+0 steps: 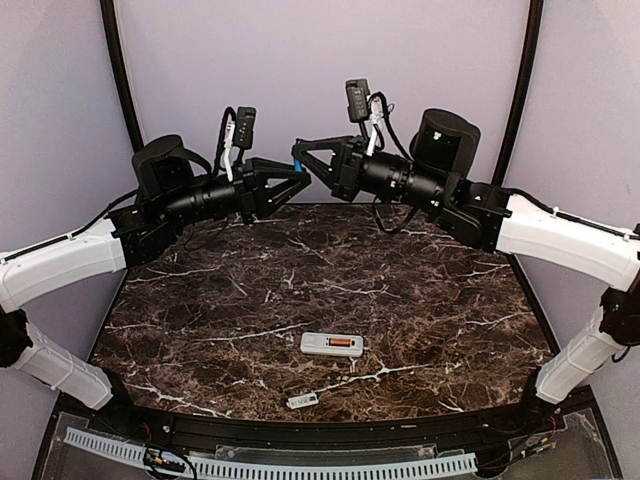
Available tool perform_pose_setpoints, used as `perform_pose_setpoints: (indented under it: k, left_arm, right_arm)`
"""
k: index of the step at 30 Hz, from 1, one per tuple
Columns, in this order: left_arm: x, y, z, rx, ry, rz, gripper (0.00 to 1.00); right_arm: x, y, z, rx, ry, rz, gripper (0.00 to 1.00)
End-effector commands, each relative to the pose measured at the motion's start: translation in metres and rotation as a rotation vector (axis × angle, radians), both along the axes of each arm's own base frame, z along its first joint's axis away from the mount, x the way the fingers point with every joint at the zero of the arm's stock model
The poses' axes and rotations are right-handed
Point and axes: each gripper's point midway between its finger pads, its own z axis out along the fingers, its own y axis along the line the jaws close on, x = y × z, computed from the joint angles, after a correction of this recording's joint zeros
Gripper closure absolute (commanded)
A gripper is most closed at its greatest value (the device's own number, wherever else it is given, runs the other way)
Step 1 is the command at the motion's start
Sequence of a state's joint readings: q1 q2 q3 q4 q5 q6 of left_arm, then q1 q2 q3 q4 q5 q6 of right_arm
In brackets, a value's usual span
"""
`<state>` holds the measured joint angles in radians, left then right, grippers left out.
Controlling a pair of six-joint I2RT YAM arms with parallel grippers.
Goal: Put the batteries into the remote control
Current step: Pass from the right arm to the left
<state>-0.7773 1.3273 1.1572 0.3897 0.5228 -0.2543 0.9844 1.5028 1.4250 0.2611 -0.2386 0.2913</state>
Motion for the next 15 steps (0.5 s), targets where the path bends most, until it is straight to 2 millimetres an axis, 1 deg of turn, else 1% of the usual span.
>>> perform_pose_setpoints:
  k: [1, 3, 5, 6, 8, 9, 11, 15]
  left_arm:
    - [-0.009, 0.007, 0.028, -0.052, -0.059, -0.002, 0.71]
    - [-0.009, 0.007, 0.029, -0.053, -0.063, -0.002, 0.72]
    - [-0.009, 0.007, 0.028, -0.052, -0.065, 0.003, 0.74]
    - [-0.008, 0.008, 0.028, -0.051, -0.065, 0.007, 0.8]
    - [-0.007, 0.008, 0.028, -0.051, -0.066, 0.01, 0.87]
    - [-0.007, 0.008, 0.029, -0.051, -0.068, 0.011, 0.89]
    - [-0.007, 0.008, 0.028, -0.048, -0.069, 0.014, 0.99]
    - [-0.006, 0.01, 0.024, -0.032, -0.071, 0.028, 1.0]
  right_arm:
    - [-0.003, 0.004, 0.006, 0.01, -0.019, 0.003, 1.0]
    - [-0.002, 0.004, 0.002, -0.002, -0.019, -0.001, 1.0]
    - [-0.001, 0.004, 0.001, -0.004, -0.02, -0.008, 1.0]
    - [-0.001, 0.003, 0.002, -0.004, -0.022, -0.009, 1.0]
    - [-0.001, 0.004, 0.0, -0.008, -0.021, -0.008, 1.0]
    - [-0.001, 0.004, 0.0, -0.009, -0.021, -0.006, 1.0]
    - [-0.001, 0.005, -0.002, -0.015, -0.02, -0.002, 1.0]
    - [-0.002, 0.004, -0.005, -0.035, -0.025, -0.004, 1.0]
